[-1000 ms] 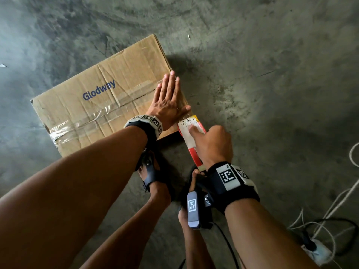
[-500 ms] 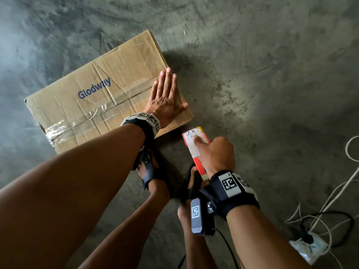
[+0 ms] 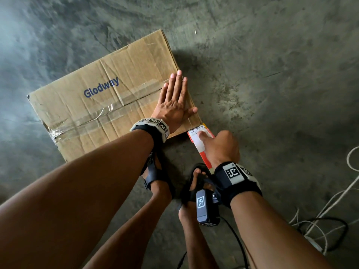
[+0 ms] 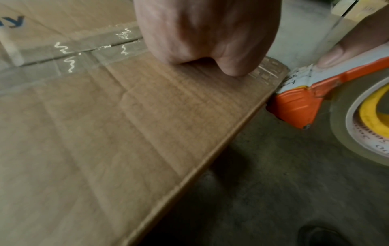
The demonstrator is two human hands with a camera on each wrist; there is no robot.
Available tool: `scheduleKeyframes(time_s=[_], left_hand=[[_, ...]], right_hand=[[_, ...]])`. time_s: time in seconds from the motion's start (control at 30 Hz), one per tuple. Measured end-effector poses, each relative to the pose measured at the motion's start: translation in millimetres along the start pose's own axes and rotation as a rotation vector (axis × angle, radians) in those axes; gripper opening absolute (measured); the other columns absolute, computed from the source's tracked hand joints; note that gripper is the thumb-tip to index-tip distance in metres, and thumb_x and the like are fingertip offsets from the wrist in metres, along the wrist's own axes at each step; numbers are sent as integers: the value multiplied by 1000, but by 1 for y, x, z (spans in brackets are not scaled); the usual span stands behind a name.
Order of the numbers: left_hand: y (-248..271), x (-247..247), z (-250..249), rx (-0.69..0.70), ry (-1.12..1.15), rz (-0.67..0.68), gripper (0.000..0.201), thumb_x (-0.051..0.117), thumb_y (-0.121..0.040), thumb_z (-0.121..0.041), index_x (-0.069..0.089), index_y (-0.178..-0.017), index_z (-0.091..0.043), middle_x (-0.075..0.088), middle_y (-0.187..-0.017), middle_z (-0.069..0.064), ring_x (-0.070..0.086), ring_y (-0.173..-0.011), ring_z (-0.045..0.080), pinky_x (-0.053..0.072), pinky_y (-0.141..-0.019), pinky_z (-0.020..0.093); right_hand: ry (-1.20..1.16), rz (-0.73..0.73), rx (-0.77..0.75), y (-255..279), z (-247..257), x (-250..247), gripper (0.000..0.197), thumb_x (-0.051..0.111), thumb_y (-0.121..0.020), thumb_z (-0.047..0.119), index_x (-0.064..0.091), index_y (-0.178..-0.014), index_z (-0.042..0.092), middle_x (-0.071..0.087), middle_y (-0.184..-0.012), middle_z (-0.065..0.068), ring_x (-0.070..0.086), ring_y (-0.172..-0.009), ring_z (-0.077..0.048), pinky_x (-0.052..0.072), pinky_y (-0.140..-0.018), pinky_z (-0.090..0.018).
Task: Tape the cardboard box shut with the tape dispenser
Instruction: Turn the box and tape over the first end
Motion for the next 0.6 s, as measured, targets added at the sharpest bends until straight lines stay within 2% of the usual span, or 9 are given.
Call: scheduleKeyframes(time_s=[0.13,0.2,0.3,0.37,0.43,0.47,0.53,0.6], left_hand=[[0,-1,0,4,9,-3,88,21,-98,-66,-6,-157,-5,-13,-164,16,-13,-152,30,-7,-123,41],[1,-1,0,10,15,-5,88,21,-99,-65,-7,-157,-5,-14,-164,16,-14,-152,30,-8,-123,41],[-1,-1,-1,18,51,5,91,22,-97,-68,-8,-156,-5,-17,-164,16,-17,-151,31,-6,-124,45],[1,-3,-2,5,79,17,112,27,-85,-84,-8,-156,-5,-17,-164,16,-16,-151,32,-4,-124,47],[3,-4,-2,8,72,43,145,37,-59,-102,-9,-156,-4,-17,-164,16,-17,-151,33,-3,-124,48],[3,-4,-2,18,55,51,156,43,-48,-104,-9,-156,-4,-18,-163,17,-17,-151,34,-3,-124,49],[3,-5,-2,27,10,65,164,56,-39,-99,-10,-155,-3,-18,-163,20,-16,-151,37,-2,-124,50],[3,-4,-6,-4,-60,78,163,68,-41,-88,-8,-155,0,-15,-162,24,-14,-150,41,-1,-123,52]], right_hand=[[76,5,11,-9,-5,6,48,72,-84,51,74,-100,5,74,-102,-16,70,-95,-38,44,-66,-33],[125,43,33,-18,-11,11,46,73,-85,46,74,-99,2,74,-101,-18,71,-94,-38,48,-66,-34],[125,51,36,-30,-18,14,49,74,-84,48,74,-94,0,75,-97,-19,71,-90,-39,53,-69,-37],[142,28,15,-33,-21,13,50,74,-85,49,74,-95,0,75,-98,-19,71,-91,-39,48,-66,-34],[152,11,9,-32,-25,6,50,74,-85,49,74,-96,0,74,-100,-20,71,-94,-39,44,-66,-33],[152,9,13,-31,-27,3,50,74,-85,49,74,-98,0,74,-101,-20,71,-95,-39,44,-67,-33],[154,4,21,-31,-31,-3,49,74,-85,48,74,-100,1,74,-103,-21,71,-97,-39,43,-68,-33],[157,5,20,-31,-33,-9,49,74,-85,48,73,-100,1,74,-105,-21,70,-98,-40,42,-68,-33]])
Point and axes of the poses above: each hand's wrist, its own y-axis away from the middle knuckle, its own x-axis out of the palm, z = x × y, the point moved 1 cm from there along -y, towards the middle knuckle
